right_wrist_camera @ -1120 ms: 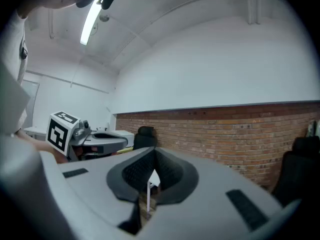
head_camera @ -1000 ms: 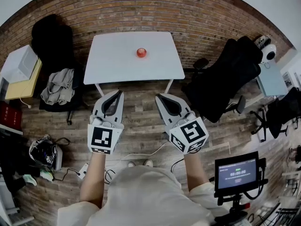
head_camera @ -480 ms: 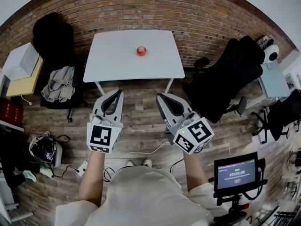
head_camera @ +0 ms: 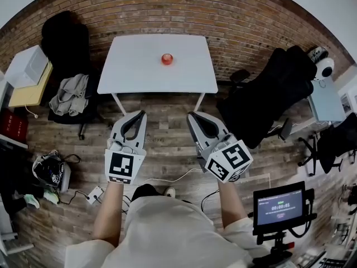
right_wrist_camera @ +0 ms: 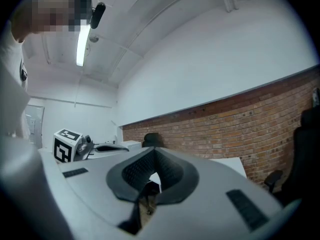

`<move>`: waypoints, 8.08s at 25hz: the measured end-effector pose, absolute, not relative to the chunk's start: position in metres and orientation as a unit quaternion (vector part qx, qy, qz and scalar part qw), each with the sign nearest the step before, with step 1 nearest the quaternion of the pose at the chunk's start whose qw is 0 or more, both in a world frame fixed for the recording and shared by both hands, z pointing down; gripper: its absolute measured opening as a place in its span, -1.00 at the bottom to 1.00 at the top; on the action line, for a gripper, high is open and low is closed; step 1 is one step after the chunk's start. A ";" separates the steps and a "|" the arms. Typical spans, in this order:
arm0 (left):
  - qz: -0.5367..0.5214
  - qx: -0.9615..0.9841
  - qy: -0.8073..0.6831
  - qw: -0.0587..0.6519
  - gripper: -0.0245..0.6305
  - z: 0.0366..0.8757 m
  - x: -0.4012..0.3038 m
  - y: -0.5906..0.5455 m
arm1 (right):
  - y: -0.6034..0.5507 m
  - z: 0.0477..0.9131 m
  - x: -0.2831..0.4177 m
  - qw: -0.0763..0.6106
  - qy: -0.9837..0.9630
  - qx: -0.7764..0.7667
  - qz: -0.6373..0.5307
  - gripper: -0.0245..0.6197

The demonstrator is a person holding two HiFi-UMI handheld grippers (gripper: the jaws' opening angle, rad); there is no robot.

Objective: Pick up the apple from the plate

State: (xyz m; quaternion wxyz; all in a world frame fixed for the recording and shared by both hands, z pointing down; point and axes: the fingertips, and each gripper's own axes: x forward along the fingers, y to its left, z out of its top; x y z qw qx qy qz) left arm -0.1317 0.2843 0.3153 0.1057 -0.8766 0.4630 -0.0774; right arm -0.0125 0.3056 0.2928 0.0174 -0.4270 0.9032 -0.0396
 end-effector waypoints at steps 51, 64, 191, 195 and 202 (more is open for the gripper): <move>-0.065 -0.903 0.419 0.076 -0.91 0.326 -0.117 -0.062 | -0.026 0.302 -0.008 0.002 0.878 -0.477 -0.047 -0.92; -0.080 -0.912 0.399 0.054 -0.91 0.349 -0.117 -0.131 | -0.096 0.324 -0.010 -0.015 0.870 -0.486 -0.077 -0.92; -0.416 -0.884 0.177 -0.122 0.26 0.638 -0.009 -0.248 | -0.180 0.481 0.079 -0.064 0.792 -0.532 -0.292 -0.92; -0.422 -0.882 0.171 -0.126 0.26 0.647 -0.007 -0.250 | -0.182 0.487 0.080 -0.072 0.788 -0.534 -0.298 -0.92; -0.442 -0.875 0.163 -0.116 0.31 0.671 -0.009 -0.253 | -0.185 0.494 0.082 -0.076 0.783 -0.536 -0.305 -0.92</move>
